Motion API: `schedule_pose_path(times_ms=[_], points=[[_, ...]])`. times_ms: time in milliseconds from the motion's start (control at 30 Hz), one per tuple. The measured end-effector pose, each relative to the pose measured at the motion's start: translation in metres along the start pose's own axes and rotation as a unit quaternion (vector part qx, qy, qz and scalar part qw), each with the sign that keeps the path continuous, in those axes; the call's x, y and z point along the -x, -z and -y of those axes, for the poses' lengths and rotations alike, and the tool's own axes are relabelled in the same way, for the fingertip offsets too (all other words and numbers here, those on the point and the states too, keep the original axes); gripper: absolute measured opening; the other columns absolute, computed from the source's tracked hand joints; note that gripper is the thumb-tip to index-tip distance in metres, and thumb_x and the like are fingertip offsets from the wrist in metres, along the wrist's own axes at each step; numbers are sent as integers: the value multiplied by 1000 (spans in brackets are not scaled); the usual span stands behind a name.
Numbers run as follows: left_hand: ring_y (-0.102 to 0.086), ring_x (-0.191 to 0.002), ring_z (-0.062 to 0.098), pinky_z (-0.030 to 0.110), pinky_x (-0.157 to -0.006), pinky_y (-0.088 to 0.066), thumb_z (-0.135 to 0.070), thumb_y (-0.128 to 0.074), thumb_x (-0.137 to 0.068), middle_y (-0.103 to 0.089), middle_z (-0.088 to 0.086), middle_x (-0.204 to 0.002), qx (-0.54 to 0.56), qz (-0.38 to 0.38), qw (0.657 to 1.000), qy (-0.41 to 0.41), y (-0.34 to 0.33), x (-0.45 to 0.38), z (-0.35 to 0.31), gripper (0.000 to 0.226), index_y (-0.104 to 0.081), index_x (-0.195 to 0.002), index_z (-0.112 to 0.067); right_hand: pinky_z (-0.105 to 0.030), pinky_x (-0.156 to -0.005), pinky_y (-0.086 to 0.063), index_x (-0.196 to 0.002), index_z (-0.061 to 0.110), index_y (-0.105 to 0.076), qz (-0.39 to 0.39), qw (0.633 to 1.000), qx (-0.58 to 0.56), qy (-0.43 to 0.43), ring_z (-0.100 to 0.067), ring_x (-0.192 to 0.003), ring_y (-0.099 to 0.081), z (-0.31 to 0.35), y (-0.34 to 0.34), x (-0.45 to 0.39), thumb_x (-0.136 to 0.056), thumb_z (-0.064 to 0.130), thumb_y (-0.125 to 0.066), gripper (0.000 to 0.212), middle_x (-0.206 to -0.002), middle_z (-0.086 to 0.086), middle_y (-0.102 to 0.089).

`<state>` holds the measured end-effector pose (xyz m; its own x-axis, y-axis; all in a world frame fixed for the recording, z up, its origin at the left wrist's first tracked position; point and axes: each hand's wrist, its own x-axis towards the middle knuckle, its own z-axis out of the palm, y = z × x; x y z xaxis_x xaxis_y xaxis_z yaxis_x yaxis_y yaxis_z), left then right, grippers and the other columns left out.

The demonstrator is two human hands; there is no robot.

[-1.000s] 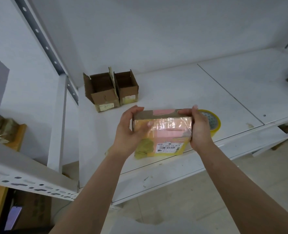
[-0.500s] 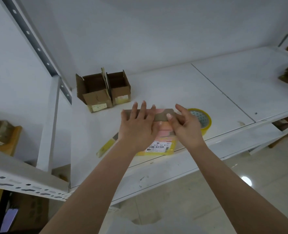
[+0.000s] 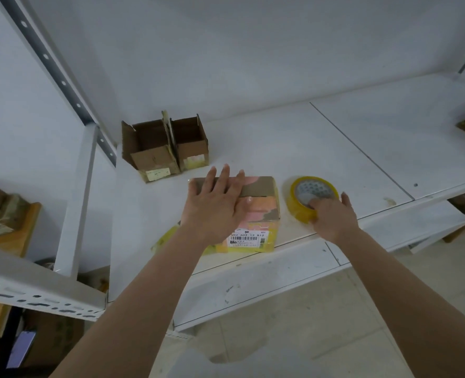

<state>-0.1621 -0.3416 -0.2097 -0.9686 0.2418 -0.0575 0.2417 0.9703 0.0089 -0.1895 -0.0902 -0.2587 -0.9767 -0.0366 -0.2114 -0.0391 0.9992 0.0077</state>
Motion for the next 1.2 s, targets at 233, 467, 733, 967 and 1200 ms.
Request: schedule_pose_path(times_ms=[233, 467, 733, 967, 1200], points=[[10, -148, 36, 54, -117, 2, -50, -11, -102, 8, 16, -162, -8, 64, 998, -4, 14, -6, -6, 63, 3, -155, -18, -50, -117, 9, -125, 33, -60, -11, 999, 51, 16, -15, -123, -50, 1, 28, 4, -92, 32, -53, 34, -124, 5, -62], [9, -148, 37, 49, -119, -1, -34, -32, -104, 5, 20, -161, 125, 37, 991, 1, 16, -9, -12, 62, -4, -154, -9, -54, -114, -11, -108, 24, -67, -121, 992, -38, 16, -26, -117, -54, -6, 115, 13, -87, 34, -66, 24, -110, -4, -64], [-40, -137, 7, 33, -111, -38, -73, -70, -62, -52, -11, -142, 607, -69, 792, -3, 15, 10, 1, 104, -19, -149, -48, -20, -66, -48, -90, 12, -69, -18, 863, -467, 190, -7, -68, -62, 49, 146, 49, -86, 8, -70, 6, -76, 3, -69], [-53, -127, 9, 33, -109, -40, -63, -56, -79, -63, -7, -130, 695, -122, 708, -10, 19, 19, 10, 74, -50, -141, -24, -27, -67, -47, -83, 12, -67, -7, 898, -373, 235, -11, -70, -60, 80, 138, 47, -84, 11, -73, 7, -79, -5, -70], [-45, -135, 13, 43, -117, -29, -45, -48, -97, -58, 0, -138, 726, -127, 675, 25, 20, 17, 12, 42, -61, -131, -24, -43, -77, -54, -87, 14, -68, 10, 902, -356, 242, -22, -81, -68, 82, 129, 39, -83, 16, -75, 7, -85, -4, -72]])
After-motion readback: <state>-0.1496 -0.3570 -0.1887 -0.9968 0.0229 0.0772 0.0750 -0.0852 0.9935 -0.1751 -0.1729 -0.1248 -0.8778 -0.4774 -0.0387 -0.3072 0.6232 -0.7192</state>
